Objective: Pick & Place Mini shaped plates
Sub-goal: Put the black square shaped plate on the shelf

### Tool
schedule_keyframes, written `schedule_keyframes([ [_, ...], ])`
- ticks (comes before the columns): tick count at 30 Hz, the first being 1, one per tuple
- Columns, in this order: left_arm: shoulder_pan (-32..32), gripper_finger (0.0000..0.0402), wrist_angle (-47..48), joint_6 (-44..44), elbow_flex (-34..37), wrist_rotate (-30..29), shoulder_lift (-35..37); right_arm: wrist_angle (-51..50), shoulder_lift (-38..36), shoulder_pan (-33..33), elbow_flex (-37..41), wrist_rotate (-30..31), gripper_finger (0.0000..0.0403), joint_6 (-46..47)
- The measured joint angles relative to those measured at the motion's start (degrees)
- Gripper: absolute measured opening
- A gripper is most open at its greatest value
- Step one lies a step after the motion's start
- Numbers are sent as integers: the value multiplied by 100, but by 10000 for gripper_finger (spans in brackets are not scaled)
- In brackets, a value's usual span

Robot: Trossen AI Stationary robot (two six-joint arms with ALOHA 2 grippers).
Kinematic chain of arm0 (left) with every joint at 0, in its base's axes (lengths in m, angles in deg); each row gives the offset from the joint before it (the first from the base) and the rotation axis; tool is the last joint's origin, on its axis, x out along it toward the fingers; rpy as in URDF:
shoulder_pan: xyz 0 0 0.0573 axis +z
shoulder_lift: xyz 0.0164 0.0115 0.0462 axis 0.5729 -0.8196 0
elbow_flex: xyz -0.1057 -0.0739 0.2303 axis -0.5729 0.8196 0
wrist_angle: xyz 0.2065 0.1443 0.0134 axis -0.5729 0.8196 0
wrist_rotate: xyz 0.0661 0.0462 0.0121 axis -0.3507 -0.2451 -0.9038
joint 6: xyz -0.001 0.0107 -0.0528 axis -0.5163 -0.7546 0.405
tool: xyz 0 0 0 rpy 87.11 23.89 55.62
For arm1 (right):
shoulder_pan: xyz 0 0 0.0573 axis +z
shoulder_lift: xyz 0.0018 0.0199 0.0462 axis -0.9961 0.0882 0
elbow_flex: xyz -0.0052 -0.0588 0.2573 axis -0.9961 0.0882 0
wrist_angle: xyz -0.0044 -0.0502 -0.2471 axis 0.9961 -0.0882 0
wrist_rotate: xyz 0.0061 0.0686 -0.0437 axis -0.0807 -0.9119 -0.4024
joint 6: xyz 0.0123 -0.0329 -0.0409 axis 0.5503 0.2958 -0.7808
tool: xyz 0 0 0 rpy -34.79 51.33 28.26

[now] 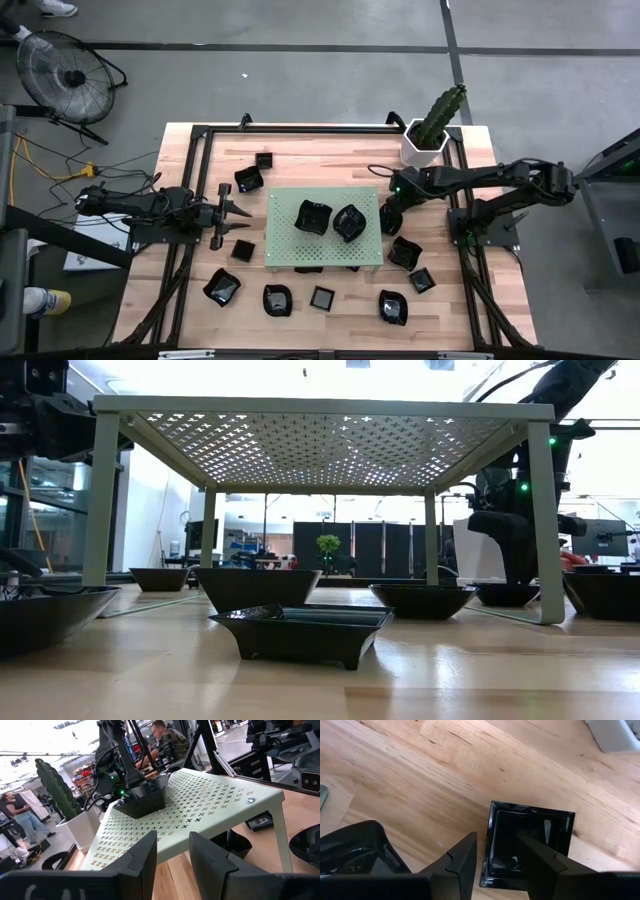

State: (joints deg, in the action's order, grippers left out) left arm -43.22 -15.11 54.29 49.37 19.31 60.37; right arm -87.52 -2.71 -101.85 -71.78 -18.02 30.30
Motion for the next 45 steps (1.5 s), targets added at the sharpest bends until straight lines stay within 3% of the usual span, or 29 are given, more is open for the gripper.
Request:
schedule_keyframes([
  [30,0,111,-1,0,0,-1,0,2,0,2,0,-55,129,15],
  [35,0,111,-1,0,0,-2,-2,420,-4,2,340,-308,129,93],
  [45,0,111,-2,0,0,0,-2,662,-15,2,533,-18,129,145],
])
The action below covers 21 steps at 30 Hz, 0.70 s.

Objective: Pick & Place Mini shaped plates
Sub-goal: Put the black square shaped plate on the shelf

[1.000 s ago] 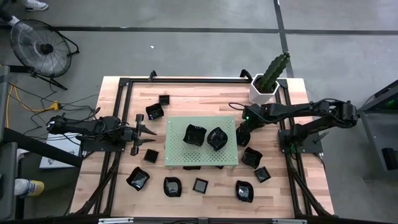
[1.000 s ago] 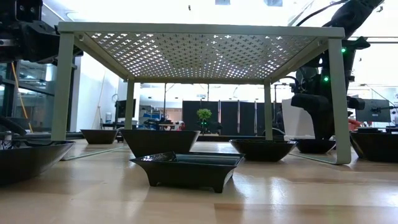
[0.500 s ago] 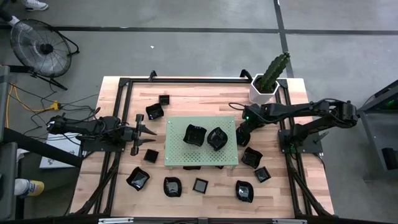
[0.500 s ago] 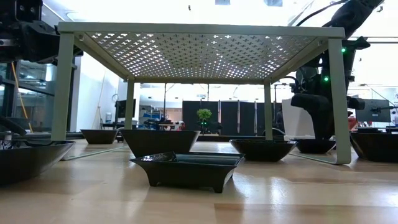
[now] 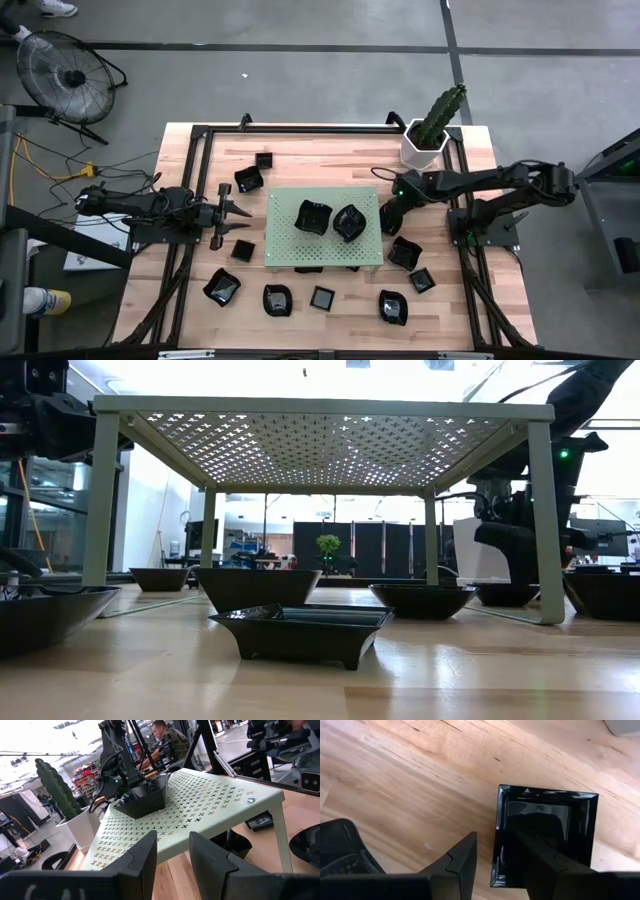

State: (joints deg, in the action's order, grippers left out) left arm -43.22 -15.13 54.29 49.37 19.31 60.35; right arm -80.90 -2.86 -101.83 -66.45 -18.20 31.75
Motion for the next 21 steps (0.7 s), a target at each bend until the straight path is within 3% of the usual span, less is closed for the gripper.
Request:
schedule_keyframes([
  [6,0,111,0,0,0,-1,0,-22,11,-2,-54,-38,119,-131],
  [21,0,111,0,0,0,-1,1,-24,9,-2,-67,-30,21,-200],
])
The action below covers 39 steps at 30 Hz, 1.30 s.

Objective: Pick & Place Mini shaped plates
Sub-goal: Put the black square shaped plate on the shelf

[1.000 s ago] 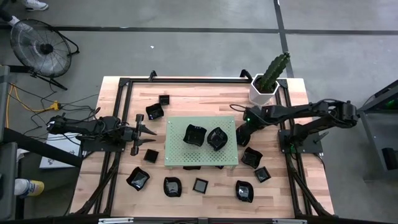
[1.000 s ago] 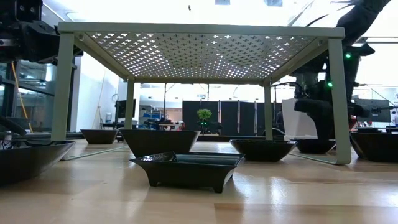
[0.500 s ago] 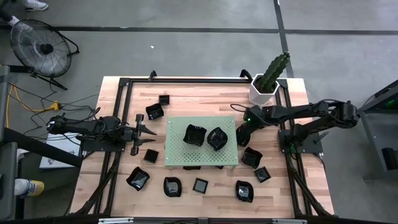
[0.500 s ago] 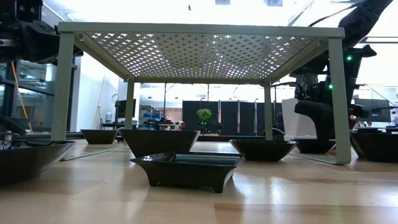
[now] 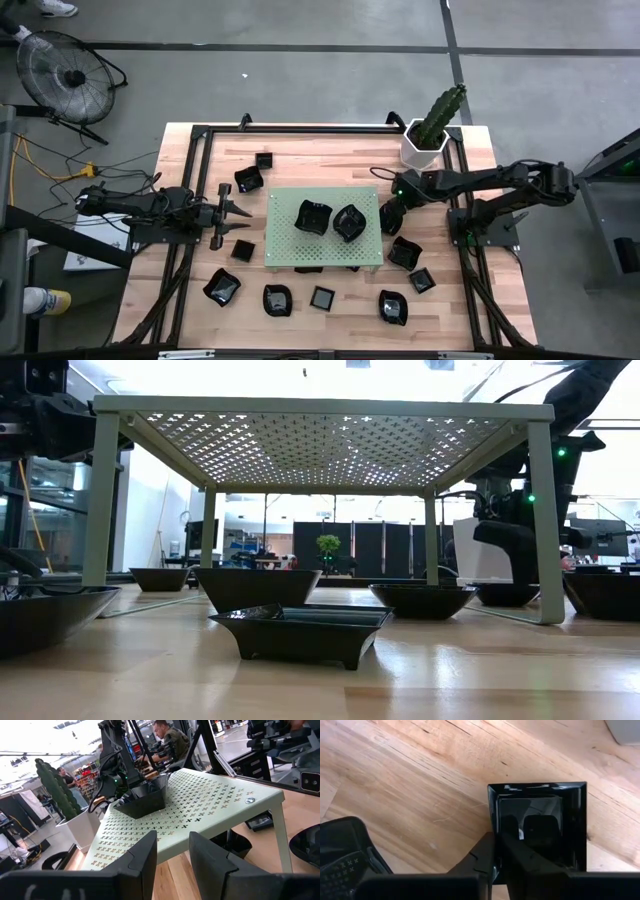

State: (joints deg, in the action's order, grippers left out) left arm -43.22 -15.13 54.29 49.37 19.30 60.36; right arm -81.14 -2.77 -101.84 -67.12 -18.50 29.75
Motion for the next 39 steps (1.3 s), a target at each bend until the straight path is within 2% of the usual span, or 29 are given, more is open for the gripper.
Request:
schedule_keyframes([
  [13,0,111,1,0,0,0,-1,-99,-286,6,9,-296,8,-142],
  [39,0,111,0,0,0,0,-1,-522,-1886,6,9,-507,6,-341],
])
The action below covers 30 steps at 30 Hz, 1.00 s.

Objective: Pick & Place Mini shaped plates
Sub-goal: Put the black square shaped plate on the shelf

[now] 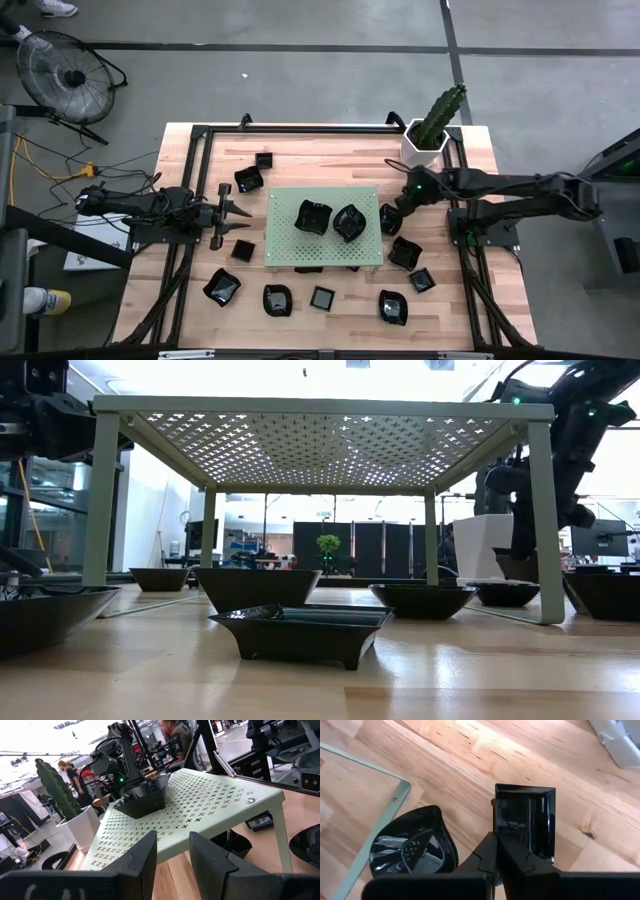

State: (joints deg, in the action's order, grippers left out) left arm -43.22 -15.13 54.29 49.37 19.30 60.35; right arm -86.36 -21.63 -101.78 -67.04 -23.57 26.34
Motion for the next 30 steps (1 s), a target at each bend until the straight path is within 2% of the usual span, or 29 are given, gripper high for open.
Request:
schedule_keyframes([
  [19,0,111,0,2,0,0,0,195,-269,2,-54,-170,1,-390],
  [30,0,111,1,0,0,1,0,-228,-267,2,-1293,90,1,-1197],
])
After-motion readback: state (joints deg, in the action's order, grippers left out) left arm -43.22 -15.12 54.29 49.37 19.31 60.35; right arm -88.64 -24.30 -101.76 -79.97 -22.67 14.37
